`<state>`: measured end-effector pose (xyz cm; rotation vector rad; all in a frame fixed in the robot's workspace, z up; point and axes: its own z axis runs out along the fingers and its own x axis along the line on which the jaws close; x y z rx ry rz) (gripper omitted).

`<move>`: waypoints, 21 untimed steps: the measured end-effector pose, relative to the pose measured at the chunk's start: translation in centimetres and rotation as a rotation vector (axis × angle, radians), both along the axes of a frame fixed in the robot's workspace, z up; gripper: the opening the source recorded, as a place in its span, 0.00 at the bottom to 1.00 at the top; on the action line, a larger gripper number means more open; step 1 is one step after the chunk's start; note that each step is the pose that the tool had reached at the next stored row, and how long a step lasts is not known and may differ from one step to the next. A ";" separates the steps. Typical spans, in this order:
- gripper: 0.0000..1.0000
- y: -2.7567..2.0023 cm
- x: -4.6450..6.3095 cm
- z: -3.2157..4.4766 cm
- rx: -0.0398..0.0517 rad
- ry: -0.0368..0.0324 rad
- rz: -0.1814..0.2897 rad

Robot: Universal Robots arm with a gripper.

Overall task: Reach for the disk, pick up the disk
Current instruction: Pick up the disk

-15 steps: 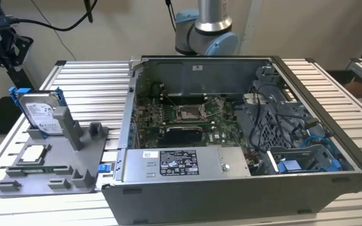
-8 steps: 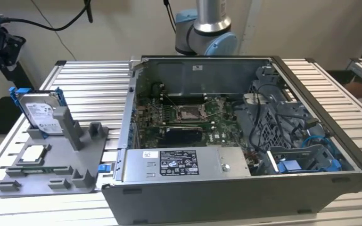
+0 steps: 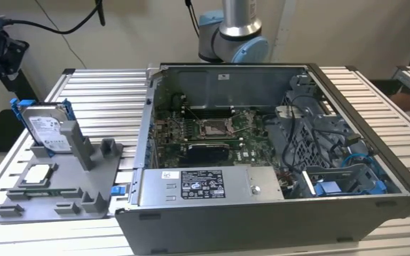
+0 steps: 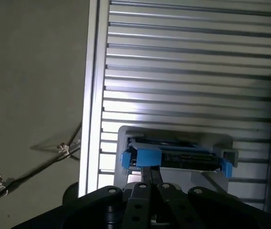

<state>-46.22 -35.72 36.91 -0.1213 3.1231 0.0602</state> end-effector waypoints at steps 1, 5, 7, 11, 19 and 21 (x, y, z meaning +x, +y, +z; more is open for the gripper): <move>0.00 0.00 0.0 0.00 0.0000 0.0000 0.018; 0.00 0.00 0.0 0.00 -0.0002 0.0000 0.091; 0.00 0.00 0.0 0.01 -0.0004 0.0001 0.127; 0.00 0.00 0.0 0.04 -0.0011 0.0000 0.174; 0.00 0.00 0.0 0.06 -0.0011 0.0001 0.182; 0.00 0.01 0.0 0.06 -0.0012 0.0002 0.213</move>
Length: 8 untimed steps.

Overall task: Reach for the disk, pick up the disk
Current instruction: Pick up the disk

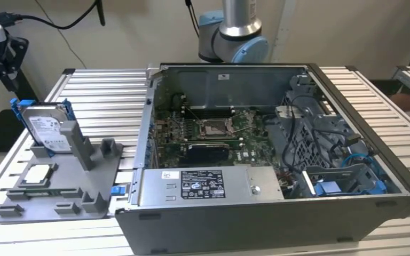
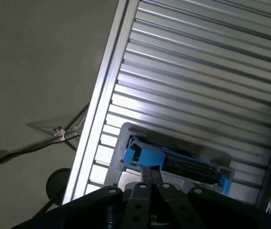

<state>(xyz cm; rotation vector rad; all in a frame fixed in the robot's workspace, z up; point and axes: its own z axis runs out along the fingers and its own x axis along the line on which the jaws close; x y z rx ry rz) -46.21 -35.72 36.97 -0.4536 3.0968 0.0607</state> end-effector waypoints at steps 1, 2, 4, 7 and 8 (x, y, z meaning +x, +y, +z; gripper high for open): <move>0.00 0.00 0.0 -0.01 0.0001 -0.0001 0.017; 0.00 0.00 0.0 -0.01 0.0001 -0.0001 0.035; 0.00 0.00 0.0 -0.01 0.0001 -0.0001 0.073; 0.00 0.00 0.0 0.00 0.0001 -0.0001 0.126; 0.00 0.00 0.0 -0.01 0.0001 -0.0001 0.145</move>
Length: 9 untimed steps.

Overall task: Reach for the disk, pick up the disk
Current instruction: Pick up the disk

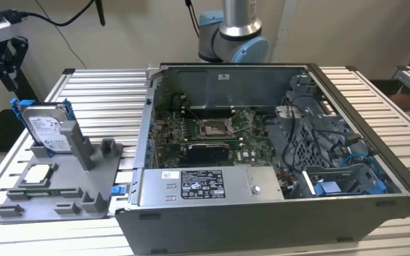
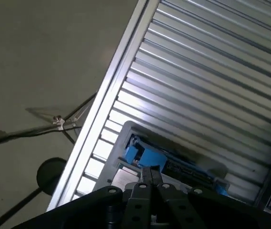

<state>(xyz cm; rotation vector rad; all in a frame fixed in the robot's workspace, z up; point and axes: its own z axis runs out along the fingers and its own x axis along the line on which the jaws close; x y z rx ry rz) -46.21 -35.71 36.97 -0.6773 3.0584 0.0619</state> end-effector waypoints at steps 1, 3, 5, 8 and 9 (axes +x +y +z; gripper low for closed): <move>0.00 0.00 0.0 0.00 0.0000 0.0001 0.018; 0.00 0.00 0.0 0.00 0.0000 0.0000 0.055; 0.00 0.00 0.0 0.00 0.0000 0.0000 0.092; 0.00 0.00 0.0 0.00 0.0000 0.0000 0.146; 0.00 0.00 0.0 0.00 0.0000 0.0000 0.163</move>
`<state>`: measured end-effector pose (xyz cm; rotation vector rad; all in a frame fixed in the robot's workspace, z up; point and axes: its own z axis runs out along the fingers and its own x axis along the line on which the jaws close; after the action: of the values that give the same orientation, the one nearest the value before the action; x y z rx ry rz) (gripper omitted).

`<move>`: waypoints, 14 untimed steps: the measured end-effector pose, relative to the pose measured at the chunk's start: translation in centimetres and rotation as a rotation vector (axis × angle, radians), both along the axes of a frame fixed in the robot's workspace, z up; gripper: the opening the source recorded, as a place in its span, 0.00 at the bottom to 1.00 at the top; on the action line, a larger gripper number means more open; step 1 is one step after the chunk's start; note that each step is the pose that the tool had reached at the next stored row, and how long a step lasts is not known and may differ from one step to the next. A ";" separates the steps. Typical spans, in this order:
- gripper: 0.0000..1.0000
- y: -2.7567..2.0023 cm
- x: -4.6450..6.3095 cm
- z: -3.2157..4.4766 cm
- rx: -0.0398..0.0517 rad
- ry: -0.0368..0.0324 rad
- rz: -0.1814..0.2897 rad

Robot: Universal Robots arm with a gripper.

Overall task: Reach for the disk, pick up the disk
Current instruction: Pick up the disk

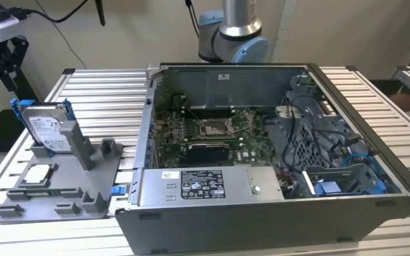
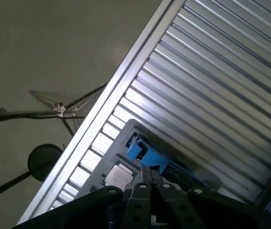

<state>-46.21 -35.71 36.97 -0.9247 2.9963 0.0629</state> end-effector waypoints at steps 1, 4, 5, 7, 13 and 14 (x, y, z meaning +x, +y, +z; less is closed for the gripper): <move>0.00 0.00 0.0 0.00 -0.0001 0.0000 0.020; 0.00 0.00 0.0 0.00 0.0000 0.0000 0.074; 0.00 0.00 0.0 0.00 0.0000 0.0000 0.092; 0.00 0.00 0.0 0.00 -0.0001 0.0000 0.128; 0.00 0.00 0.0 0.00 0.0000 0.0000 0.237; 0.00 0.00 0.0 0.00 0.0000 0.0001 0.256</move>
<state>-46.21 -35.71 36.97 -1.3012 2.8588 0.0635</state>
